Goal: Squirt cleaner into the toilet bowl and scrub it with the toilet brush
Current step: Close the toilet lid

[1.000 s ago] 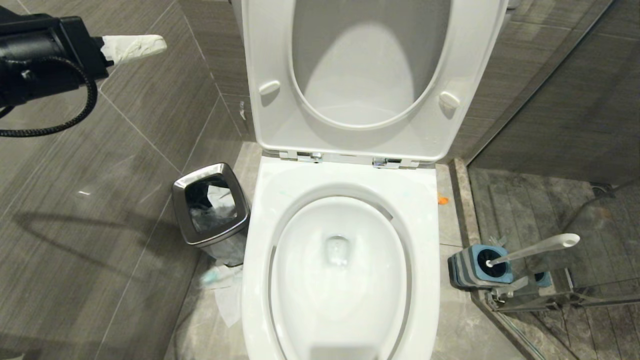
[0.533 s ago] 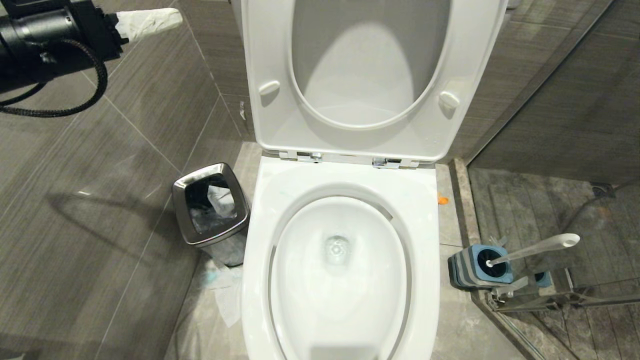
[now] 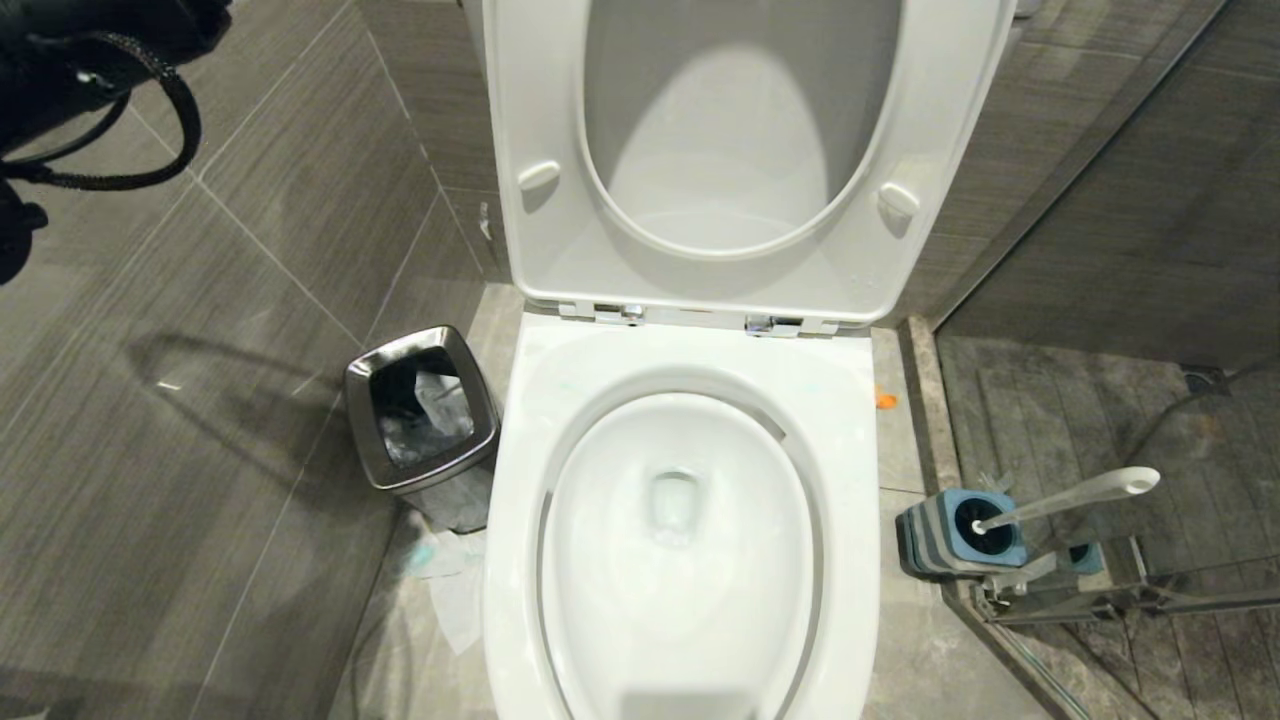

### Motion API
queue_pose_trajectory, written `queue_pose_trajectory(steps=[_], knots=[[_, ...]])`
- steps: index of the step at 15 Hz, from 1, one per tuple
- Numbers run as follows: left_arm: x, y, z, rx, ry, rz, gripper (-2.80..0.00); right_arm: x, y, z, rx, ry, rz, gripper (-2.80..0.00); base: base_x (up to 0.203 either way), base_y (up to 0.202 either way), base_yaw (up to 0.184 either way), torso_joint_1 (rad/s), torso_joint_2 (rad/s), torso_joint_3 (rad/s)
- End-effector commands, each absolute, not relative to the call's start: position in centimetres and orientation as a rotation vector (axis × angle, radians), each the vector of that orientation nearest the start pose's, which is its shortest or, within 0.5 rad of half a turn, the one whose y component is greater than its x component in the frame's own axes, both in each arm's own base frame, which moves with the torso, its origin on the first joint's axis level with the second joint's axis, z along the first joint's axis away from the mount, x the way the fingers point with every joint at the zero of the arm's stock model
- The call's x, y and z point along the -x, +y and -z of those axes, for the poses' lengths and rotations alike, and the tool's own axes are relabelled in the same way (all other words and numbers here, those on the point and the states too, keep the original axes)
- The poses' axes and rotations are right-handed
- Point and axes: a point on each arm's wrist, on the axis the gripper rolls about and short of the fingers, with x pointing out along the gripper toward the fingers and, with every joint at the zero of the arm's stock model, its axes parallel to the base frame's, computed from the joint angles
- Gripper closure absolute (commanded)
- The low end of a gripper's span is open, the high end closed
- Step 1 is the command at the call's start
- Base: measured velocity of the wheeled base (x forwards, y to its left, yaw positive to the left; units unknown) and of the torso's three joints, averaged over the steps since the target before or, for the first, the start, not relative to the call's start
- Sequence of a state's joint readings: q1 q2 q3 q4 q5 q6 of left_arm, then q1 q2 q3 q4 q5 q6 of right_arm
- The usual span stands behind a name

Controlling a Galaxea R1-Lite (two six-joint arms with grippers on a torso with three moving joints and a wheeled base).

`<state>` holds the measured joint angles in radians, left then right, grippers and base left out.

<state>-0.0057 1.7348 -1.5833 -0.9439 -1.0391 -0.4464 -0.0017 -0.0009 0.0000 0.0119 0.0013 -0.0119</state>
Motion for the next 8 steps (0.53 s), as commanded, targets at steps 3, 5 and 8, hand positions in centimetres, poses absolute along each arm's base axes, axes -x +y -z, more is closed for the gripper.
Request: queue_pose_trajectory(steps=[3, 5, 8], knots=[[-28.59, -1.98, -41.95, -0.049, -0.555, 1.117, 0.0, 2.28, 0.01, -7.42, 0.012, 0.012, 0.0, 0.0, 0.0, 0.0, 0.0, 0.0, 0.0, 0.0], [-28.56, -1.98, -41.98, -0.038, -0.548, 1.121, 0.0, 2.28, 0.01, -7.42, 0.012, 0.012, 0.0, 0.0, 0.0, 0.0, 0.0, 0.0, 0.0, 0.0], [-28.83, -1.94, -41.8, -0.029, -0.539, 1.121, 0.0, 2.28, 0.01, -7.42, 0.012, 0.012, 0.0, 0.0, 0.0, 0.0, 0.0, 0.0, 0.0, 0.0]])
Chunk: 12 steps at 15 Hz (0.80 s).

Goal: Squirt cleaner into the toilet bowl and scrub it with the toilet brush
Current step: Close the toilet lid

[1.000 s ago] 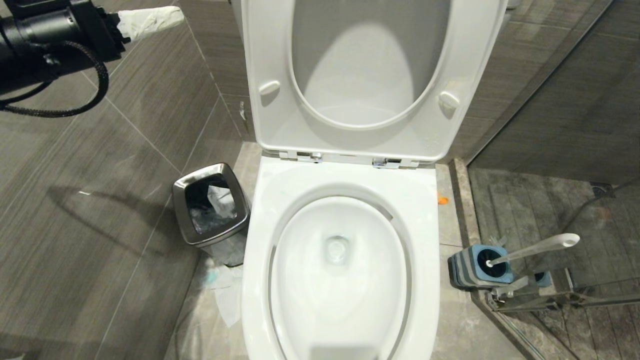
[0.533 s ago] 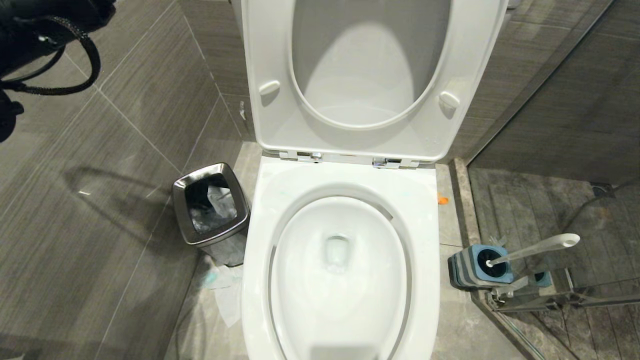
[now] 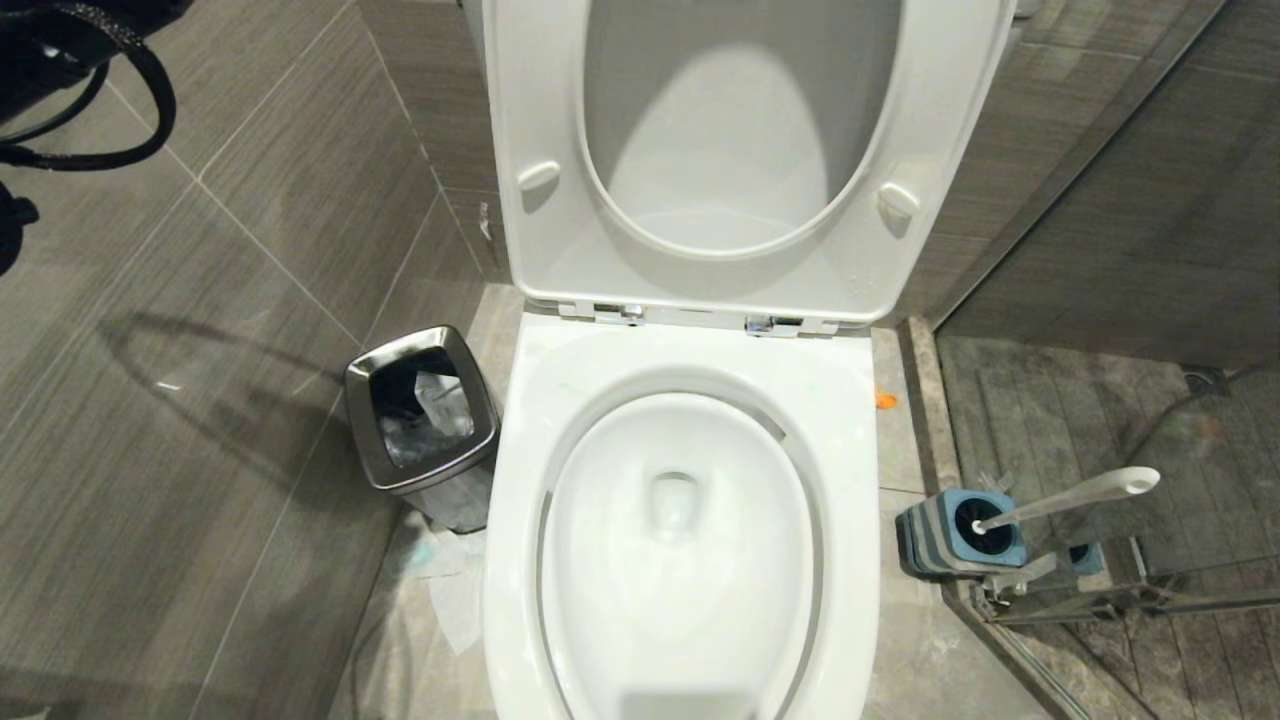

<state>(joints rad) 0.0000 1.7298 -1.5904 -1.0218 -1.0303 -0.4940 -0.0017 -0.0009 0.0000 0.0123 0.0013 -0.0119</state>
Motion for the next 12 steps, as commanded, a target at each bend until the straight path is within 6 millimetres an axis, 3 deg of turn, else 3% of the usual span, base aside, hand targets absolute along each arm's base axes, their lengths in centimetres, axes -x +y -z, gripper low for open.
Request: queue_pose_trajectory(steps=[1, 4, 5, 10, 12], knots=[[-28.9, -2.0, -41.7, -0.026, -0.537, 1.121, 0.0, 2.3, 0.0, -7.4, 0.012, 0.012, 0.0, 0.0, 0.0, 0.0, 0.0, 0.0, 0.0, 0.0], [-29.1, -2.0, -41.6, -0.022, -0.532, 1.12, 0.0, 2.3, 0.0, -7.4, 0.012, 0.011, 0.0, 0.0, 0.0, 0.0, 0.0, 0.0, 0.0, 0.0], [-29.4, -2.0, -41.4, -0.014, -0.521, 1.124, -2.8, 2.3, 0.0, -7.4, 0.012, 0.012, 0.0, 0.0, 0.0, 0.0, 0.0, 0.0, 0.0, 0.0], [-30.2, -2.2, -41.2, 0.085, -0.492, 1.193, -2.8, 2.3, 0.0, -7.4, 0.012, 0.012, 0.0, 0.0, 0.0, 0.0, 0.0, 0.0, 0.0, 0.0], [-31.8, -2.2, -40.6, 0.058, -0.539, 1.218, -2.8, 2.3, 0.0, -7.4, 0.012, 0.012, 0.0, 0.0, 0.0, 0.0, 0.0, 0.0, 0.0, 0.0]])
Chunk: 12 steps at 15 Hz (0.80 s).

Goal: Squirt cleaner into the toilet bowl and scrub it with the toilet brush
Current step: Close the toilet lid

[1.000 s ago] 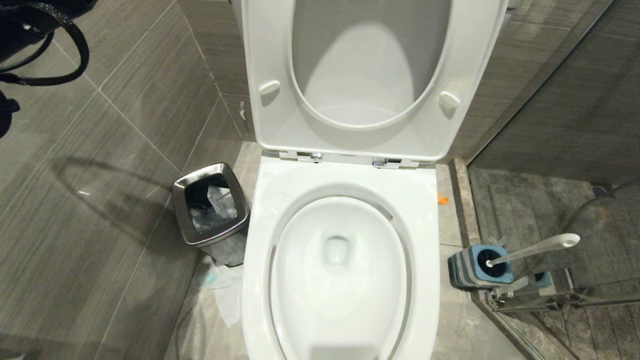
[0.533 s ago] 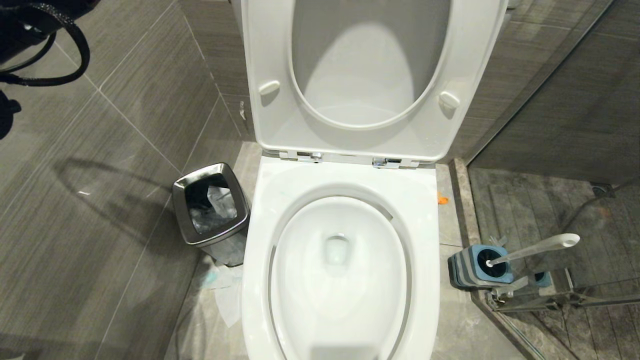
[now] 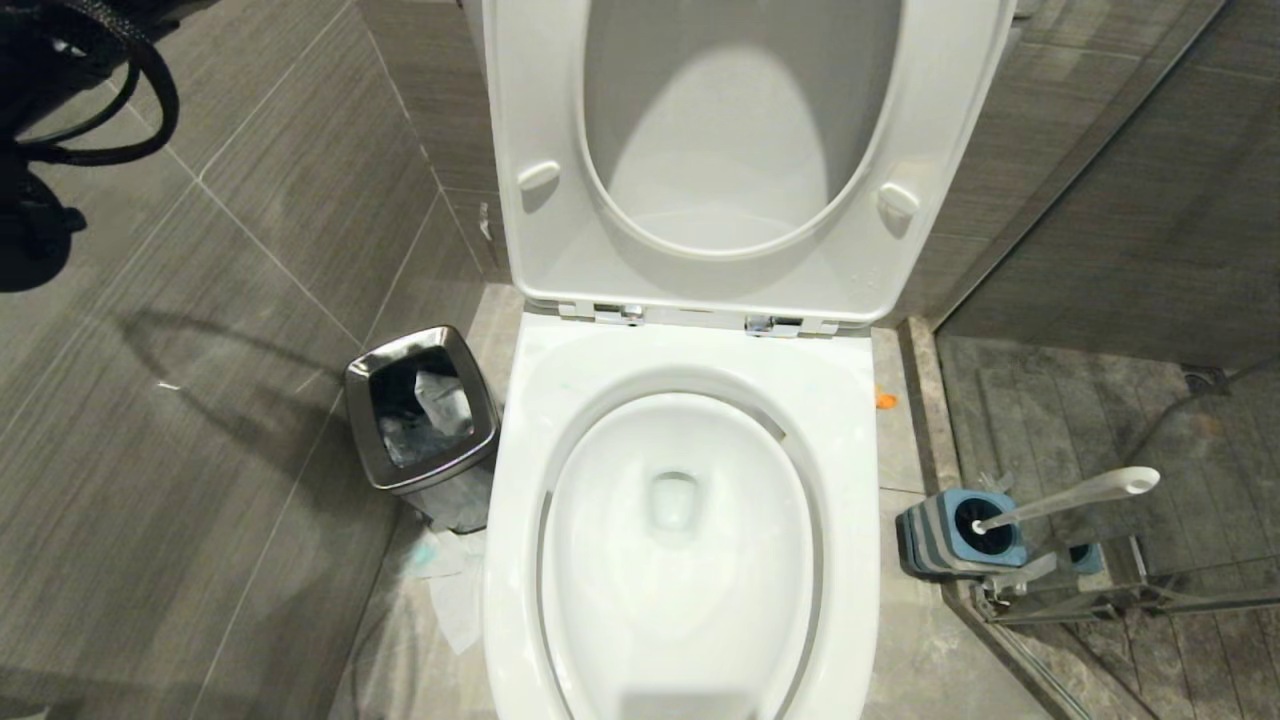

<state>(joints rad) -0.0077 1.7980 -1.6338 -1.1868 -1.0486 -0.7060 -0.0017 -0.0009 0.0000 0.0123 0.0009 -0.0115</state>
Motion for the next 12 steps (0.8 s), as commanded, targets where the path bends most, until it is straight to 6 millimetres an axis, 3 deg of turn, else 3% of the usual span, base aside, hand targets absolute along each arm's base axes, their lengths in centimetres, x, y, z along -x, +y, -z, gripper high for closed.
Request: queue_pose_trajectory(steps=[1, 3, 8, 12], knots=[[-32.8, -2.3, -40.0, 0.03, -0.552, 1.237, -2.8, 2.3, 0.0, -7.4, 0.012, 0.012, 0.0, 0.0, 0.0, 0.0, 0.0, 0.0, 0.0, 0.0], [-34.2, -2.7, -39.4, -0.043, -0.571, 1.295, -2.8, 2.3, 0.0, -7.4, 0.012, 0.012, 0.0, 0.0, 0.0, 0.0, 0.0, 0.0, 0.0, 0.0], [-34.3, -5.8, -38.9, -0.026, -0.56, 1.406, -2.8, 2.3, 0.0, -7.4, 0.012, 0.012, 0.0, 0.0, 0.0, 0.0, 0.0, 0.0, 0.0, 0.0], [-36.9, -6.2, -37.0, -0.029, -0.574, 1.403, -2.8, 2.3, 0.0, -7.4, 0.012, 0.012, 0.0, 0.0, 0.0, 0.0, 0.0, 0.0, 0.0, 0.0]])
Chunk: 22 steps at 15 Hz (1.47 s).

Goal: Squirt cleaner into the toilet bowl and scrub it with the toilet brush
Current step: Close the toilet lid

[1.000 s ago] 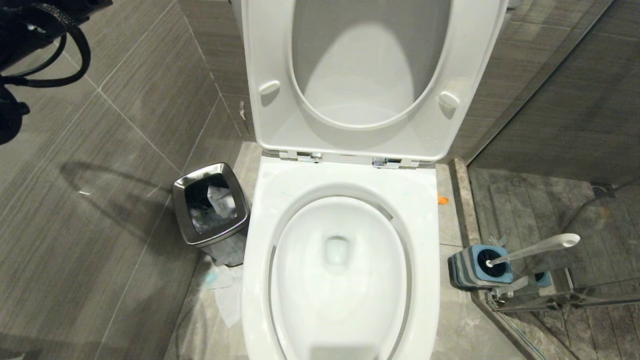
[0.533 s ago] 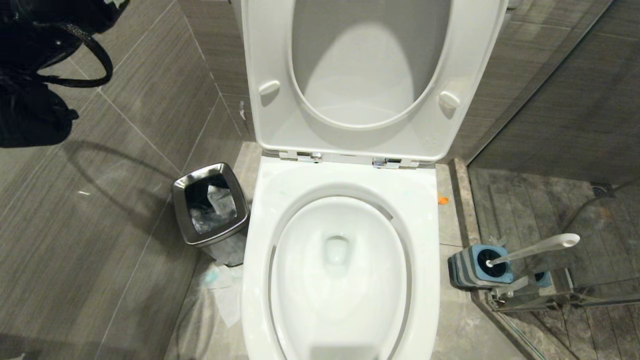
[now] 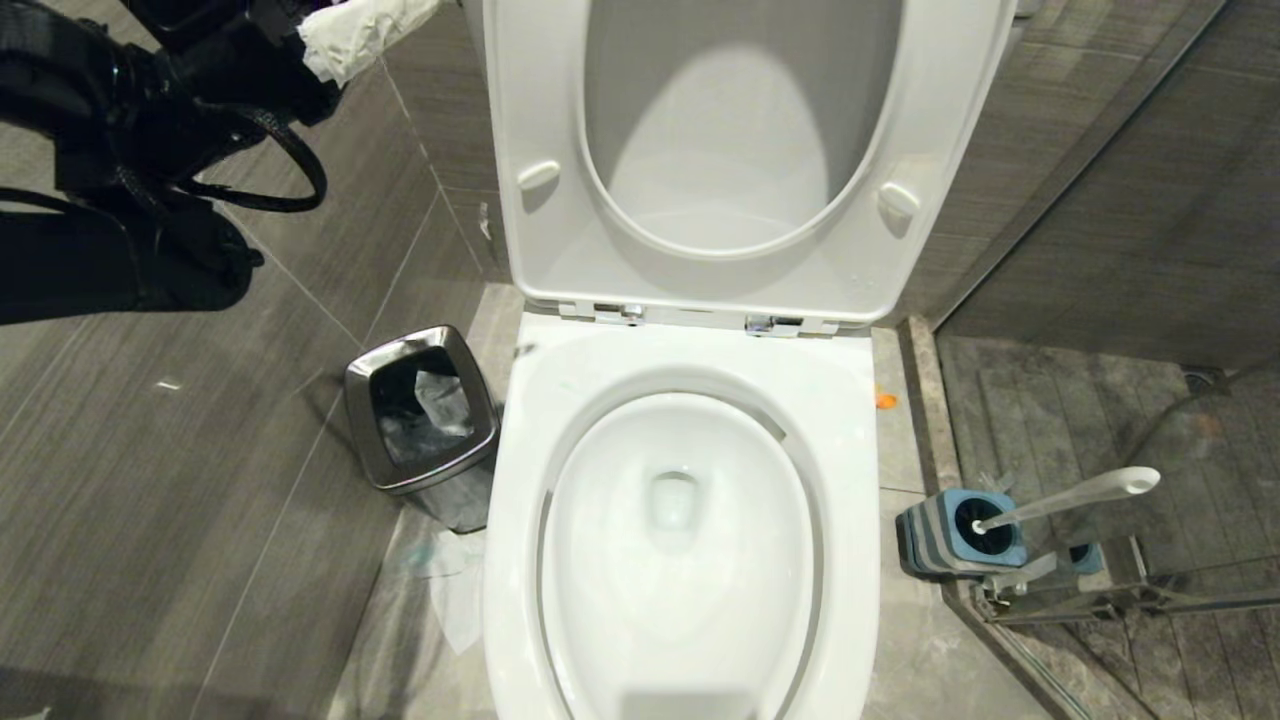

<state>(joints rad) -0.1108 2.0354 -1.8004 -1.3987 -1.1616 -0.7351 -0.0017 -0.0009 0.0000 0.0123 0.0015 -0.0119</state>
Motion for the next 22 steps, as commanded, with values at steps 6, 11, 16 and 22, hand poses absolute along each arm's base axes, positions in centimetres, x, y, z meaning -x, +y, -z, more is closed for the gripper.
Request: queue_pose_trajectory(steps=[6, 11, 16, 22], knots=[[-39.4, -5.6, -35.3, -0.063, -0.613, 1.377, -2.8, 2.3, 0.0, -7.4, 0.012, 0.012, 0.0, 0.0, 0.0, 0.0, 0.0, 0.0, 0.0, 0.0], [-40.1, -5.7, -34.2, -0.068, -0.622, 1.376, -2.8, 2.3, 0.0, -7.4, 0.012, 0.012, 0.0, 0.0, 0.0, 0.0, 0.0, 0.0, 0.0, 0.0], [-40.7, -5.8, -33.4, -0.062, -0.615, 1.378, -2.8, 2.3, 0.0, -7.4, 0.012, 0.012, 0.0, 0.0, 0.0, 0.0, 0.0, 0.0, 0.0, 0.0], [-42.6, -6.6, -30.6, -0.032, -0.578, 1.39, -2.8, 2.3, 0.0, -7.4, 0.012, 0.012, 0.0, 0.0, 0.0, 0.0, 0.0, 0.0, 0.0, 0.0]])
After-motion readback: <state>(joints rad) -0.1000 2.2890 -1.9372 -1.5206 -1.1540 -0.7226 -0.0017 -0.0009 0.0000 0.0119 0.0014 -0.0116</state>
